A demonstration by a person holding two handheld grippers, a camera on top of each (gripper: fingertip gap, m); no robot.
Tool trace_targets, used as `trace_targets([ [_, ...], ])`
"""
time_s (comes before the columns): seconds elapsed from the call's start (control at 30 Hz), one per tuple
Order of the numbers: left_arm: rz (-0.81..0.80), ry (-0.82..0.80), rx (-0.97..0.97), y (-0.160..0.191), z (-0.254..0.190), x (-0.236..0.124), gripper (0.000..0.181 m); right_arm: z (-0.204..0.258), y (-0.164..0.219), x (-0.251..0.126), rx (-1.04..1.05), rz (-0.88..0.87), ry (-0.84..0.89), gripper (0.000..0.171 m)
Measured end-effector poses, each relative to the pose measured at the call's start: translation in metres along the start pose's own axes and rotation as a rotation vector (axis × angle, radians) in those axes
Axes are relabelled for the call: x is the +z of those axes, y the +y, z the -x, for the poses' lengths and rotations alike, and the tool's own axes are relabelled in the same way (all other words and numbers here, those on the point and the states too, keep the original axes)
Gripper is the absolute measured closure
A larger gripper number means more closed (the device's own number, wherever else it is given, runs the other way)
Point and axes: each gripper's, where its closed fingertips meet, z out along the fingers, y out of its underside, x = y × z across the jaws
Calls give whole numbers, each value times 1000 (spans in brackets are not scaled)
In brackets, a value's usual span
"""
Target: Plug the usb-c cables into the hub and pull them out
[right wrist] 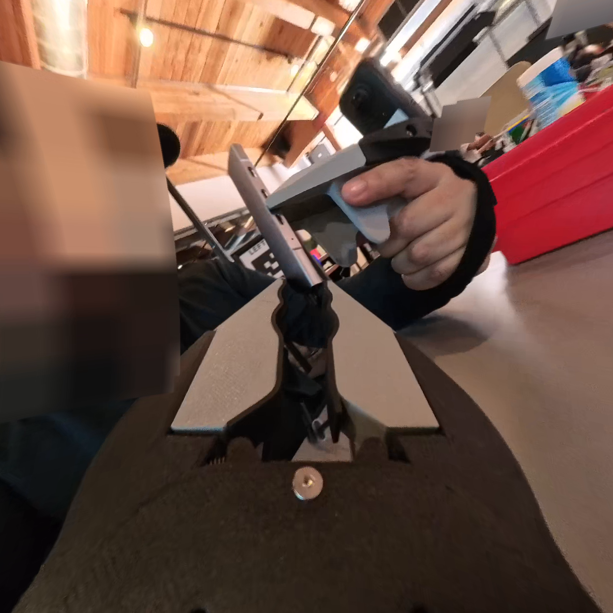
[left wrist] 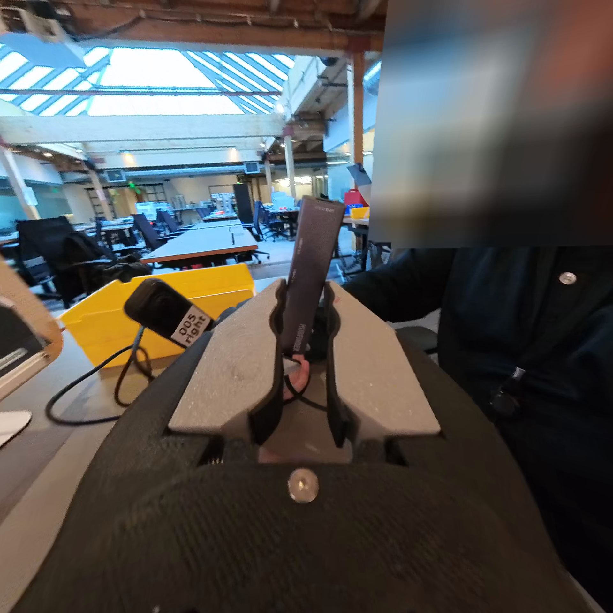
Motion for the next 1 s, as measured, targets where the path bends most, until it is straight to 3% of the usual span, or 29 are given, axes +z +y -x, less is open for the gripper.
trace_targets([
  [0.3, 50, -278, -102, 23, 45, -29, 163, -30, -18, -23, -52, -97, 228, 165],
  [0.4, 111, -359, -142, 38, 55, -29, 149, -32, -23, -25, -166, -94, 326, 166],
  [0.67, 413, -475, 24, 62, 54, -52, 149, -22, -17, -39, -817, 309, 818, 165],
  [0.77, 476, -475, 96, 69, 48, -53, 161, -9, -14, -38, -877, 342, 791, 165],
  [0.9, 518, -453, 107, 73, 42, -48, 141, -19, -2, -47, -923, 470, 841, 165],
  [1.0, 497, -404, 133, 68, 32, -43, 166, -20, 4, -44, -932, 487, 821, 165],
])
